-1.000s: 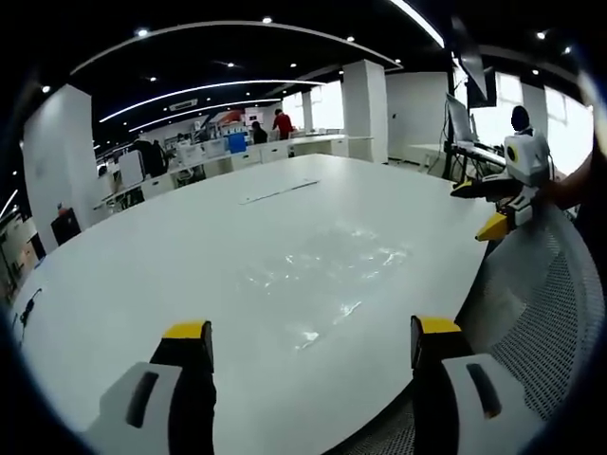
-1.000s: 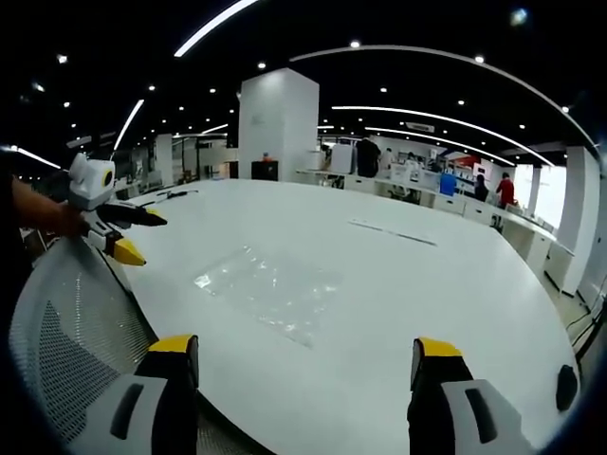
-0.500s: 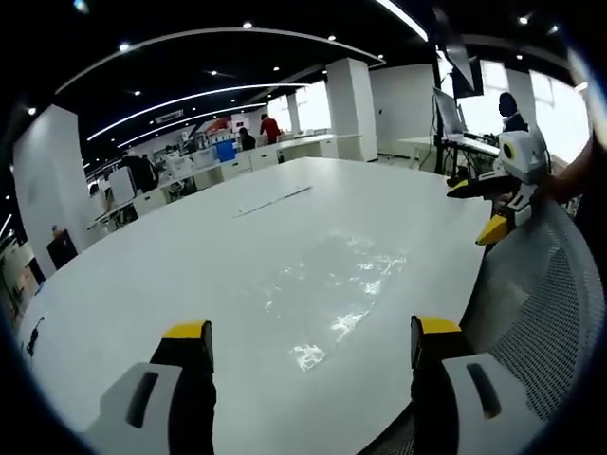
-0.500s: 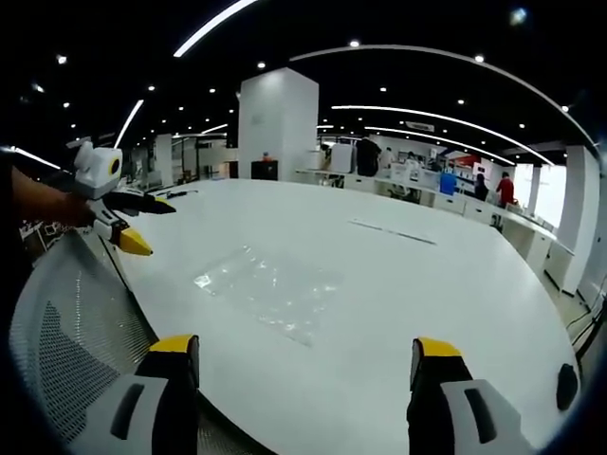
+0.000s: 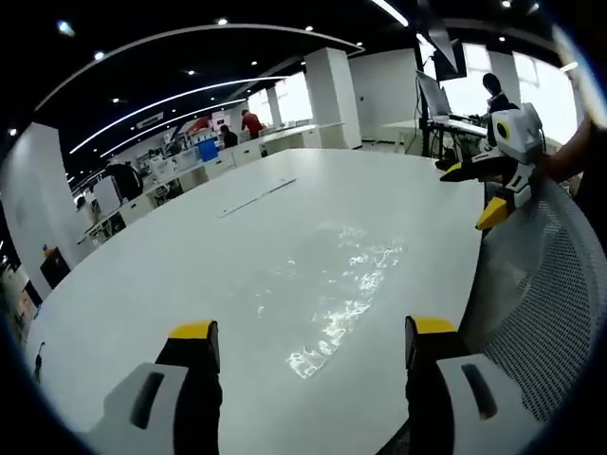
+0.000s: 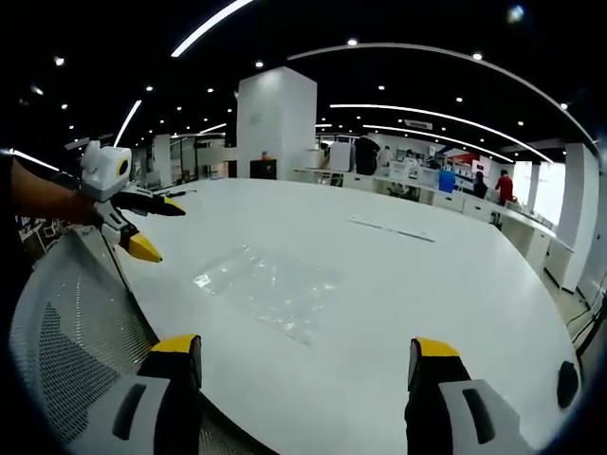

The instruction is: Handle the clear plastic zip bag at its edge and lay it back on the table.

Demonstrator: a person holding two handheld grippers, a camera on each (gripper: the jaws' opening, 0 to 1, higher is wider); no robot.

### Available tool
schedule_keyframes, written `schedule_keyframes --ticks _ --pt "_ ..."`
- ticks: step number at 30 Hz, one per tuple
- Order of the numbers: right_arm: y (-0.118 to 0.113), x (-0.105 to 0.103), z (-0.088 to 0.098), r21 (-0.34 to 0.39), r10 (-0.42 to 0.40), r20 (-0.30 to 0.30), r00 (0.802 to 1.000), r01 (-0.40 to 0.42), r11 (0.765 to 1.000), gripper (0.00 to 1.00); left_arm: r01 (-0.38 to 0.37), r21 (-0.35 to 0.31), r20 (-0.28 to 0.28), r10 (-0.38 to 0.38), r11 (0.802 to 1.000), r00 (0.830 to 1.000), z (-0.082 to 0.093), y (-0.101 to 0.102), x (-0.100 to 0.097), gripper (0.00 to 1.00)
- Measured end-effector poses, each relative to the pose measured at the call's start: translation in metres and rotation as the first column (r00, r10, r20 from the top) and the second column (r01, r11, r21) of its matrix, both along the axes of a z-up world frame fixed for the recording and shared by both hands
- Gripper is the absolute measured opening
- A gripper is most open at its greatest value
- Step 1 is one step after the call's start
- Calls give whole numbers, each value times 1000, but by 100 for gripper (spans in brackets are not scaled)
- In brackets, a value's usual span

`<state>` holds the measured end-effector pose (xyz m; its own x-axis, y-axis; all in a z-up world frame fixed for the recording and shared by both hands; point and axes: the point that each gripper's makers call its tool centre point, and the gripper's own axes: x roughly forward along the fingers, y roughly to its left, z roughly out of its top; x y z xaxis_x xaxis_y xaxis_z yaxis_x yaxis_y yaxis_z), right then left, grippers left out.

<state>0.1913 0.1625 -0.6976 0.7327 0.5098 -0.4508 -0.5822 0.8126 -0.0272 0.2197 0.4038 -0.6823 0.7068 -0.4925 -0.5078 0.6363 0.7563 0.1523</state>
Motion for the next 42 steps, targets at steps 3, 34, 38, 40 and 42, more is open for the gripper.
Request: schedule_keyframes --ticks 3,34,38,40,42 --pt "0 0 0 1 -1 -2 1000 1 1000 90 8 6 -8 -8 1000 1000 -1 -2 2 77" --pt "0 -2 -6 -4 3 -36 999 -3 1000 84 155 108 -89 -146 982 985 -44 -27 22 57" --pt "0 -2 -6 -5 3 -36 999 -3 1000 84 154 116 -102 -143 981 984 -50 -26 24 54" --pt "0 -2 -6 -4 1 -36 999 -1 1000 84 147 117 -112 -134 982 985 -53 -25 25 52" --pt "0 -2 -6 -4 0 -36 999 0 1000 84 137 116 -122 -123 984 985 -56 -24 27 51"
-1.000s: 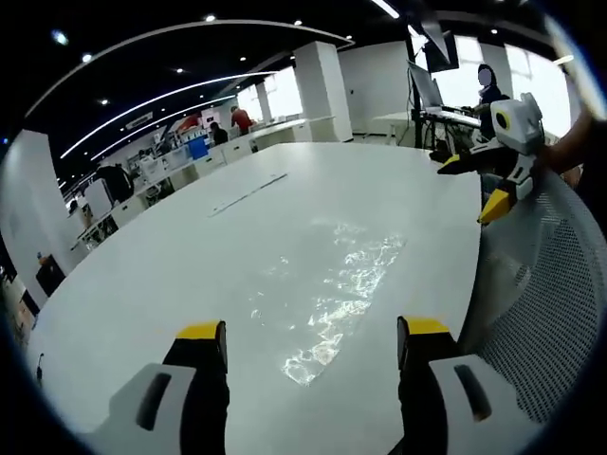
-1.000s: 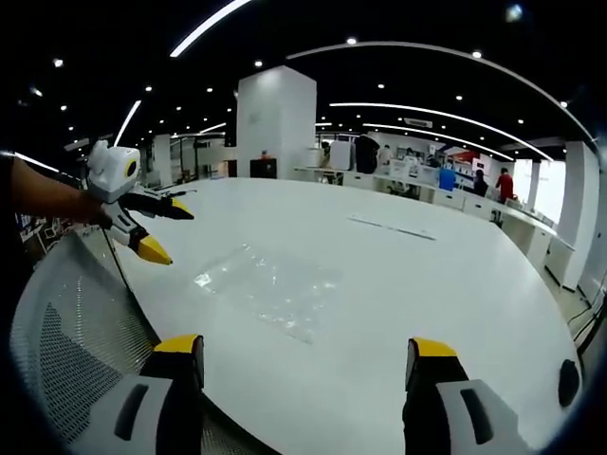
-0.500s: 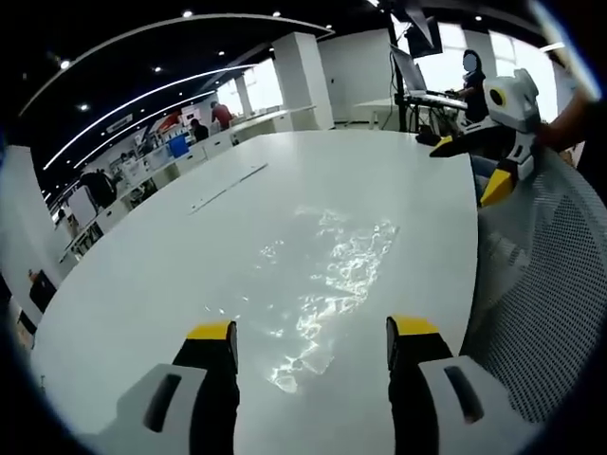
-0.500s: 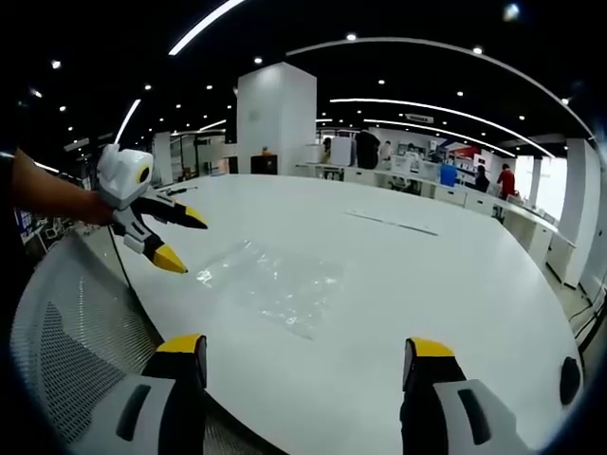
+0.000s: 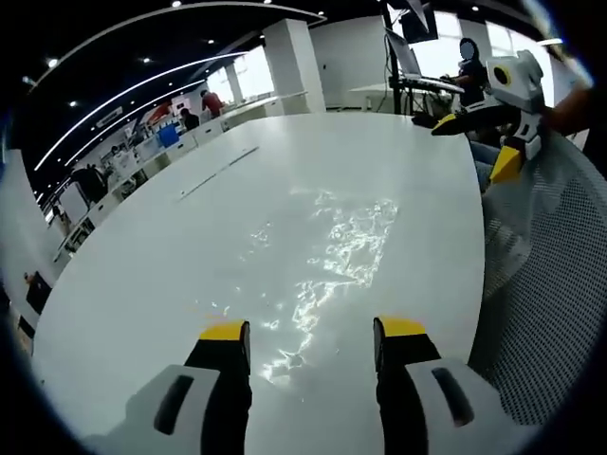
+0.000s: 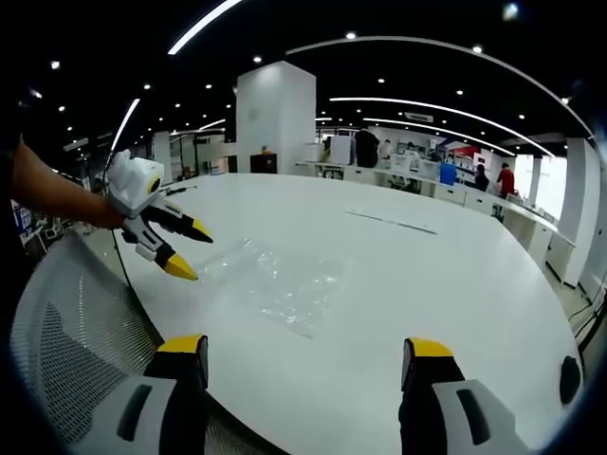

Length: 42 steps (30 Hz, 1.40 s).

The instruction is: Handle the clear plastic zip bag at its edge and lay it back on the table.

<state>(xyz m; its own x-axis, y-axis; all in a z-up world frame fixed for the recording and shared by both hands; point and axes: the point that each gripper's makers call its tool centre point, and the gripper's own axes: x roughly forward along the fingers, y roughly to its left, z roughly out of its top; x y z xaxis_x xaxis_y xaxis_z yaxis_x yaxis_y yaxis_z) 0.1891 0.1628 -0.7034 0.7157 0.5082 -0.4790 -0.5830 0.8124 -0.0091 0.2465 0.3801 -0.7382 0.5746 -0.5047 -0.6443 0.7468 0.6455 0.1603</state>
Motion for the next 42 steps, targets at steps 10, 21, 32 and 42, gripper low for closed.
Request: schedule_keyframes --ticks 10,21,32,42 --pt "-1 -2 -8 -27 6 -40 999 -7 1000 83 -1 -14 -11 1 1000 1000 -2 -6 2 51" --pt "1 17 2 -42 32 -61 998 -35 999 72 -4 -61 6 5 998 1000 10 -15 -1 56" --pt "0 38 -6 -10 7 -133 991 -9 1000 64 -31 -111 31 34 993 999 26 -15 -3 61" --pt "3 54 -10 -31 29 -114 993 -33 999 54 -67 -153 28 72 986 997 35 -5 -12 67"
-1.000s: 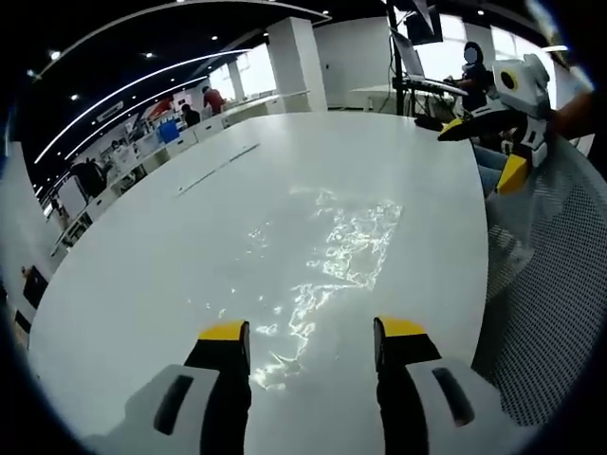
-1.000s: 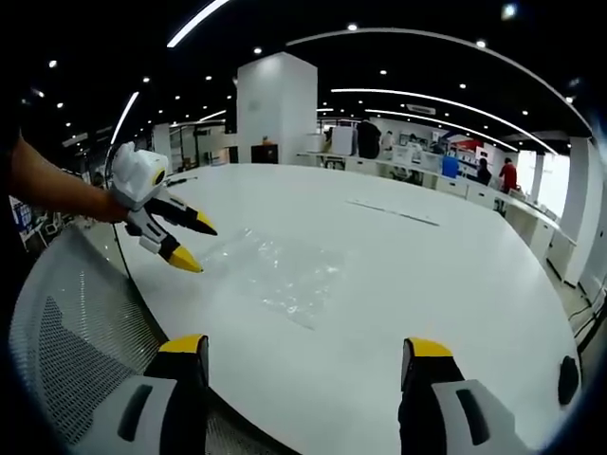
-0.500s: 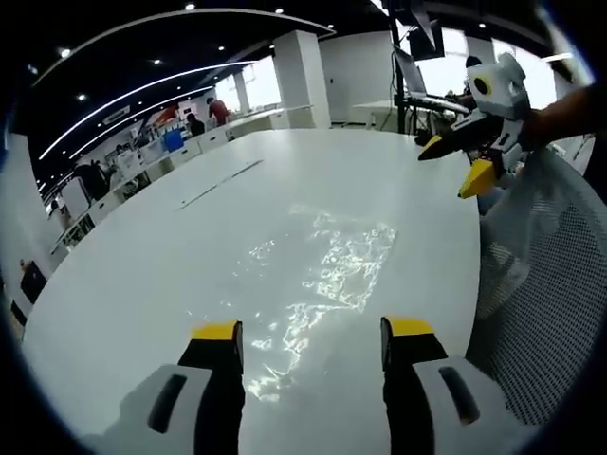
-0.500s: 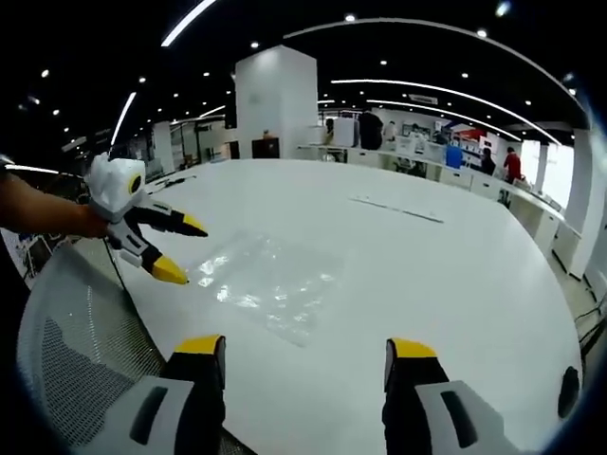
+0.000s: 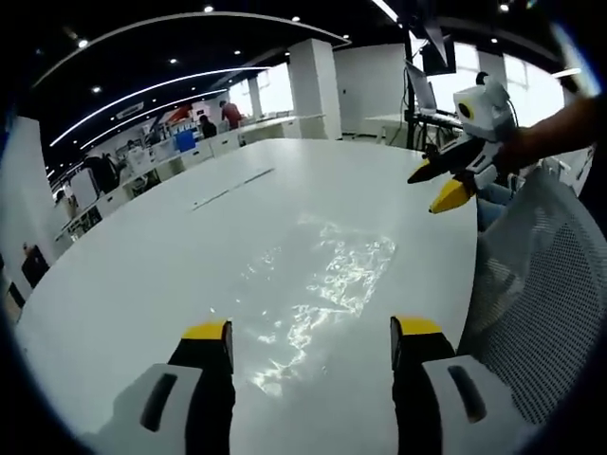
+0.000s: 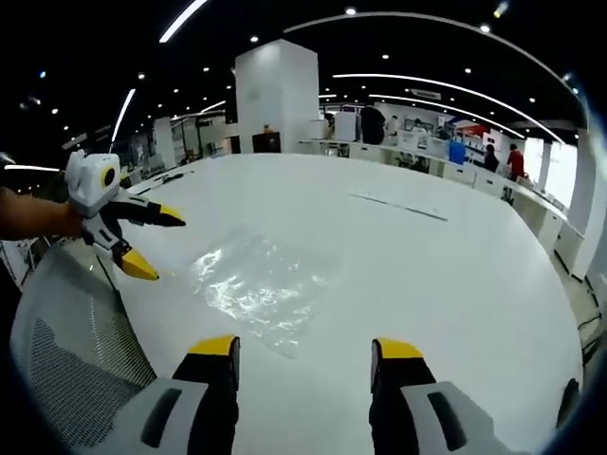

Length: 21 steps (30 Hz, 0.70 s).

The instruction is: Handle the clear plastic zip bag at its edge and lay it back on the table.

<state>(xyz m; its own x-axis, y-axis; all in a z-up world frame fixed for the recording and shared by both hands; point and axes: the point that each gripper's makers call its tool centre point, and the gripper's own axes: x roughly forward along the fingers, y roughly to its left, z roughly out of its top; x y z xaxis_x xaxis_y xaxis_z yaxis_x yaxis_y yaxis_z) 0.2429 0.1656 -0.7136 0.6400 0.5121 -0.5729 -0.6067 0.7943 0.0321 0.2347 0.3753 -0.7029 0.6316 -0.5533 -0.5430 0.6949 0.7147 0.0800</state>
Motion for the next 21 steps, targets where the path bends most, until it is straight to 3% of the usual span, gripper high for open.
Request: schedule_keyframes --ticks 8,21 --pt "5 7 -9 -33 22 12 1000 -21 999 52 -57 -67 -12 56 996 998 13 9 -11 73" --pt "14 22 -25 -45 19 -15 1000 -20 999 34 -77 -89 -18 76 993 997 29 26 -39 88"
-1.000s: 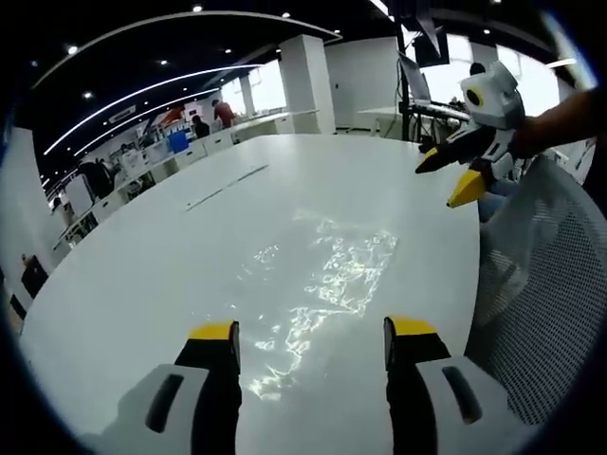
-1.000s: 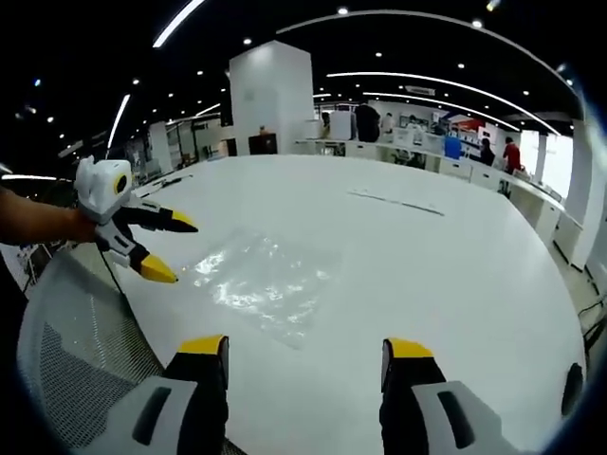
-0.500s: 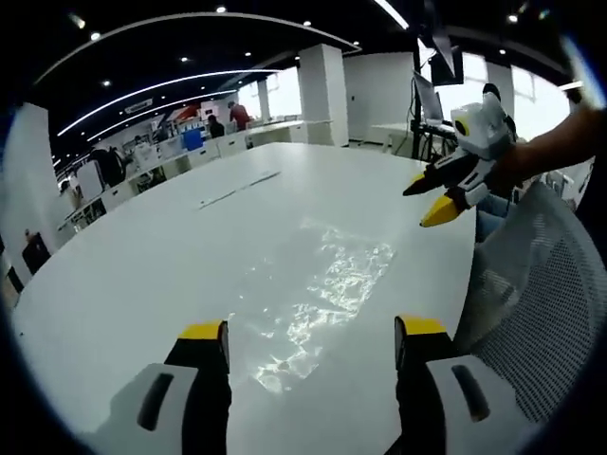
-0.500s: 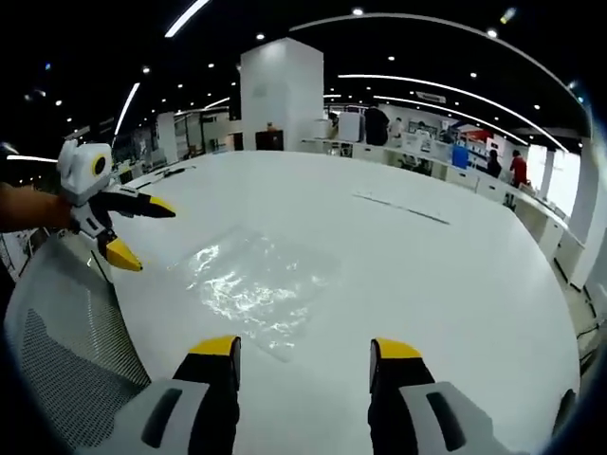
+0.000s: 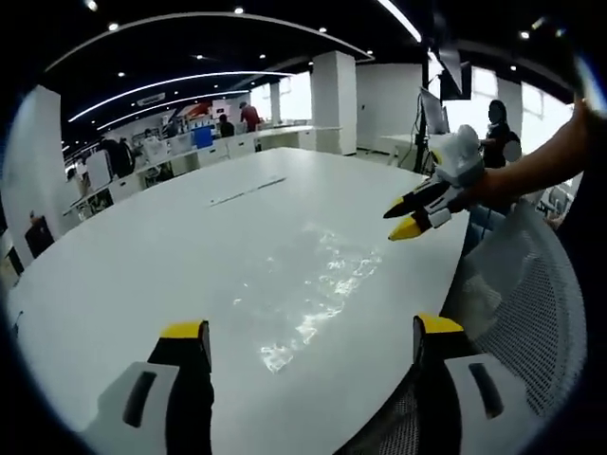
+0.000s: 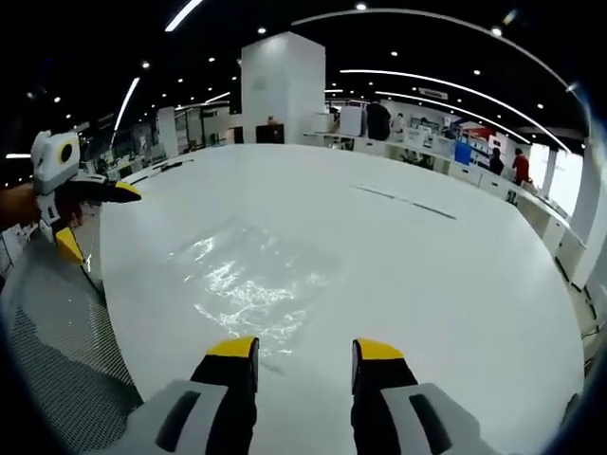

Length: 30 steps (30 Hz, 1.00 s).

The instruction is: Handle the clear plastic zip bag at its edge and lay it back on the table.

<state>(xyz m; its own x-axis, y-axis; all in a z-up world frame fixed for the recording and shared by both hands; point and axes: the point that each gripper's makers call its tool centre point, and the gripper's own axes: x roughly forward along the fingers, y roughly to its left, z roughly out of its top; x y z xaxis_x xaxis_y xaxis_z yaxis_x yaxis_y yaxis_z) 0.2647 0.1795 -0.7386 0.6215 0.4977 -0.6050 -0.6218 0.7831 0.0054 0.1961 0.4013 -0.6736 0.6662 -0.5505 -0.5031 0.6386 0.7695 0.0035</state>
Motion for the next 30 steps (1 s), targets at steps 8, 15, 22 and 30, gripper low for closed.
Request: schedule_keyframes --ticks 8,15,22,30 --pt "5 8 -14 15 -26 -46 999 26 1000 30 -22 -5 -14 21 1000 1000 -3 11 -14 93" --pt "8 14 -23 19 -45 -74 996 46 999 24 -48 -16 -12 48 999 999 -8 15 -24 94" --pt "13 17 -30 21 -69 -99 993 72 997 20 -51 -33 -6 51 998 999 -18 15 -27 99" --pt "17 18 -34 39 -102 -130 986 108 993 13 -62 -40 5 62 997 998 -15 11 -26 99"
